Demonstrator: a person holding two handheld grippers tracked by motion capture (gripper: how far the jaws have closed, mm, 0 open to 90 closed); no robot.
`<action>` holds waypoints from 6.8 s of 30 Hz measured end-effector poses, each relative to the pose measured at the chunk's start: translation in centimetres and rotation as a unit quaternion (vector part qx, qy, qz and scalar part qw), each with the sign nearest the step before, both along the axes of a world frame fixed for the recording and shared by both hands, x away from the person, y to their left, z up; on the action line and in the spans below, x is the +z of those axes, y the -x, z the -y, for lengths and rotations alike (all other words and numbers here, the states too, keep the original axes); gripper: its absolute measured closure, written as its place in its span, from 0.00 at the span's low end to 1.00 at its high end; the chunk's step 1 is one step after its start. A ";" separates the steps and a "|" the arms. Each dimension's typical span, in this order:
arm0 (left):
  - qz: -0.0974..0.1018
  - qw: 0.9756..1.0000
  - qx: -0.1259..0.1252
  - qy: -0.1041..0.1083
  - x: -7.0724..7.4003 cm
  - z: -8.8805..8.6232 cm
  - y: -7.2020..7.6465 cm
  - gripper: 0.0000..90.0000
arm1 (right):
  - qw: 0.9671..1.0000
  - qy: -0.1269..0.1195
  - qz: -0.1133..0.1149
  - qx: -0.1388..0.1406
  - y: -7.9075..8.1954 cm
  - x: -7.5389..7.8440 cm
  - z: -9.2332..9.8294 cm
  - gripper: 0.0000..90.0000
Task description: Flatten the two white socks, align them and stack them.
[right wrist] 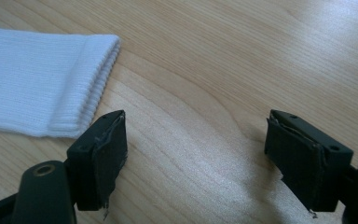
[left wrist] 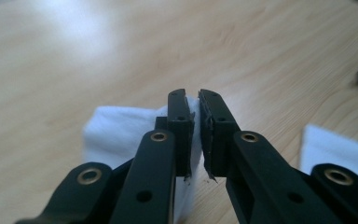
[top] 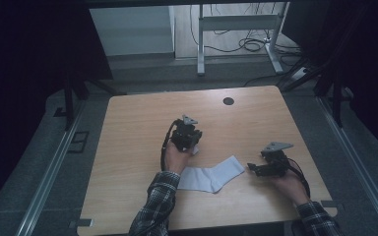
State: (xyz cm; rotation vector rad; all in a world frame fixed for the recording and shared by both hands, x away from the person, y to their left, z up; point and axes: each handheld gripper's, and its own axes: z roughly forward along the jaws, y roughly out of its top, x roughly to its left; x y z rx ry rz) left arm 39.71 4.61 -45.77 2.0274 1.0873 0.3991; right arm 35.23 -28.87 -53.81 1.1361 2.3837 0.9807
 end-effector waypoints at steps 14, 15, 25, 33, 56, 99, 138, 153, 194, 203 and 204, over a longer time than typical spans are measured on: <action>-0.060 0.998 0.001 -0.030 -4.5 -3.6 1.7 0.89 | 1.000 0.006 -0.007 0.000 -0.2 0.3 -0.2 0.31; -0.066 0.997 -0.001 -0.033 -5.1 -3.6 1.7 0.89 | 1.000 0.007 -0.010 0.001 -0.2 0.4 -0.3 0.37; -0.037 0.999 0.018 -0.022 -4.5 -4.7 2.4 0.58 | 0.999 -0.008 -0.032 0.015 -0.8 2.2 -2.2 0.60; -0.018 0.999 0.038 -0.013 -3.6 -7.1 3.2 0.36 | 0.997 -0.036 -0.028 0.063 -2.2 4.0 -6.5 0.91; -0.052 0.996 0.059 -0.047 -7.9 -9.2 3.9 0.17 | 0.996 -0.032 -0.041 0.078 -7.3 0.7 -17.4 0.96; -0.040 0.991 0.113 -0.055 -7.7 -10.6 0.6 0.58 | 1.000 -0.016 -0.018 -0.017 -9.2 0.8 -9.2 0.67; -0.005 1.000 0.002 -0.004 -0.8 -9.9 8.9 0.94 | 0.997 -0.047 -0.007 0.061 -2.1 7.6 -5.9 0.93; -0.021 0.999 -0.025 -0.013 -3.6 -8.8 12.8 0.94 | 0.995 -0.030 -0.038 0.092 1.2 6.0 -5.3 0.93; -0.044 0.997 0.022 -0.051 -7.8 -8.2 10.9 0.47 | 0.997 0.017 -0.039 0.068 -0.2 1.7 -6.3 0.53; -0.059 0.998 -0.018 -0.027 -7.7 -8.1 10.5 0.85 | 0.995 0.010 -0.059 0.074 -0.1 1.6 -6.4 0.81; -0.059 0.998 -0.018 -0.028 -7.7 -7.9 10.4 0.87 | 0.995 0.011 -0.060 0.074 0.0 1.7 -6.5 0.83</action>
